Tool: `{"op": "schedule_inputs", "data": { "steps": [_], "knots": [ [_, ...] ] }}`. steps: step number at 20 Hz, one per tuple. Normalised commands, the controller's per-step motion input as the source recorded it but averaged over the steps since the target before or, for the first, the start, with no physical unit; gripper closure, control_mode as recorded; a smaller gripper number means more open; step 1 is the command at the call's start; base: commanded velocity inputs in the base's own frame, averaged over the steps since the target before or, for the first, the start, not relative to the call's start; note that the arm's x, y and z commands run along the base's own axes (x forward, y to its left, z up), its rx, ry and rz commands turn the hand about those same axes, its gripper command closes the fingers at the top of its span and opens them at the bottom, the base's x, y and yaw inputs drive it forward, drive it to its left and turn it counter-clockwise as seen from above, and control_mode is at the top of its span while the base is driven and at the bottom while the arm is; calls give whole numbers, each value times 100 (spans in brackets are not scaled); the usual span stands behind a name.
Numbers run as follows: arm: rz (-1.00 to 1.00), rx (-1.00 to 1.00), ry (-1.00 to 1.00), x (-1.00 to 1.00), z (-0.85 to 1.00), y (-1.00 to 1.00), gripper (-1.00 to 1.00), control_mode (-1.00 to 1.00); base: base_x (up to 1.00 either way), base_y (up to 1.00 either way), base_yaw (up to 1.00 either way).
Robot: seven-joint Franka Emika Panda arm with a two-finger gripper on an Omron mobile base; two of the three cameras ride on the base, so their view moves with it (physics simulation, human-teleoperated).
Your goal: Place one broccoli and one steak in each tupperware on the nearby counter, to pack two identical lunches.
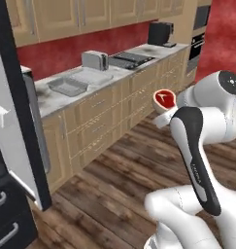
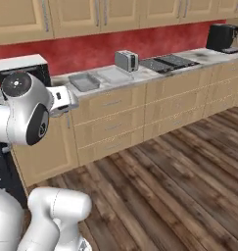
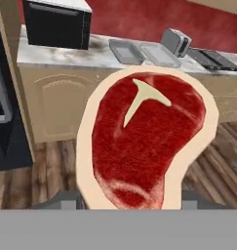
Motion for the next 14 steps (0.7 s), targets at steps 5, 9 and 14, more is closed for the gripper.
{"op": "schedule_inputs", "data": {
  "steps": [5,9,14],
  "knots": [
    [0,0,0,0,0,0,100,100,68,-30,-50],
    [0,0,0,0,0,0,100,100,100,-4,-17],
    [0,0,0,0,0,0,100,100,100,0,10]
  ]
}}
